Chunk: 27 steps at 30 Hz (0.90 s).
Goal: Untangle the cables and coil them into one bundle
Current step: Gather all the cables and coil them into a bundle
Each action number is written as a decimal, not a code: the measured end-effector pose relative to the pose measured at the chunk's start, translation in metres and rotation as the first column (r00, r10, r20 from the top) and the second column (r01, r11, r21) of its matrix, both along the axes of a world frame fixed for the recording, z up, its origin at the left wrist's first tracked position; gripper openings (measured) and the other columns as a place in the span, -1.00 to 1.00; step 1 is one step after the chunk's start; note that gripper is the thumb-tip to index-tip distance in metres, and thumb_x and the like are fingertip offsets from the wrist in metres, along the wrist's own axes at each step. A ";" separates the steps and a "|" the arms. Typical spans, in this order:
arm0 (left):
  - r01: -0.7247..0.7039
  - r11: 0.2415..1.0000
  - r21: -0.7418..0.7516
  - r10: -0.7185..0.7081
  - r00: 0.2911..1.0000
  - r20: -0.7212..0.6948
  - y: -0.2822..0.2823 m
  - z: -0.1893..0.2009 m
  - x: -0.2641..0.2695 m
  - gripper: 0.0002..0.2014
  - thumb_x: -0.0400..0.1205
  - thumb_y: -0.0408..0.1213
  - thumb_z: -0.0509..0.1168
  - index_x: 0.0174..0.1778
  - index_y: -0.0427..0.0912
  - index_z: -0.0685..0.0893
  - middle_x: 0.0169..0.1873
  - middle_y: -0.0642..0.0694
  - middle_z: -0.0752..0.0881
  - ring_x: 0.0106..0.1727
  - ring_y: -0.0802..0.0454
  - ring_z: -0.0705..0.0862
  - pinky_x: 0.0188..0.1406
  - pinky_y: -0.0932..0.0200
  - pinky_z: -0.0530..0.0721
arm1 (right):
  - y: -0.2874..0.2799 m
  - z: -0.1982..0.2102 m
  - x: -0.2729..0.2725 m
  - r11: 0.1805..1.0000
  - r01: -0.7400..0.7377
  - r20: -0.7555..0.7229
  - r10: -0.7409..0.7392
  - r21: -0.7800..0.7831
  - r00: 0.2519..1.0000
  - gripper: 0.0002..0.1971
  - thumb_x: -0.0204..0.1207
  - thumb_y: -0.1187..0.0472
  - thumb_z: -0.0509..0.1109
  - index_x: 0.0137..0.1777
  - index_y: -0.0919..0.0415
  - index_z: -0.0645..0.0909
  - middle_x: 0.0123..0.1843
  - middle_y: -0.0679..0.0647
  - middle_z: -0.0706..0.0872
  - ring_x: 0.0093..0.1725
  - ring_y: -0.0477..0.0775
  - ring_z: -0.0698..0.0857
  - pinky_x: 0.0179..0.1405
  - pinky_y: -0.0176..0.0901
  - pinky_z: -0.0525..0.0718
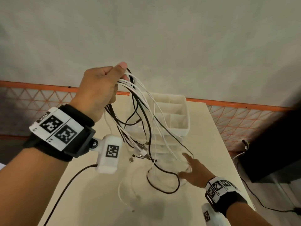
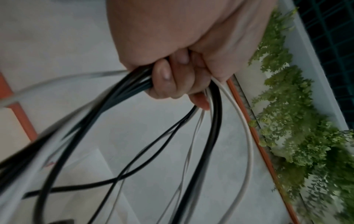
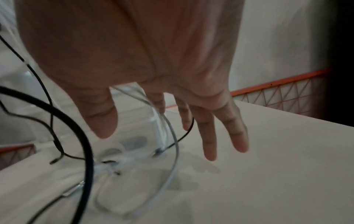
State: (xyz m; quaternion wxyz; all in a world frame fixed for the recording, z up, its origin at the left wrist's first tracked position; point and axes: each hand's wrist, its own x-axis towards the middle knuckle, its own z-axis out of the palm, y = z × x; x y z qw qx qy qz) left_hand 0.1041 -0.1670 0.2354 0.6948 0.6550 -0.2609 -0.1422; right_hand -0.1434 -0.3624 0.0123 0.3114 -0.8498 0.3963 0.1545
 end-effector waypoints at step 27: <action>0.069 0.845 0.531 -0.284 0.898 0.336 0.022 -0.028 -0.019 -0.42 0.75 0.10 0.11 -0.49 -0.24 0.43 -0.66 0.09 0.33 -0.62 0.14 0.28 -0.28 0.11 0.42 | 0.029 0.104 0.073 0.932 0.363 0.693 -0.276 0.022 0.666 -0.66 0.51 -0.07 0.55 -0.37 0.15 0.81 -0.51 0.13 0.78 -0.67 -0.23 0.55 -0.51 -0.33 0.52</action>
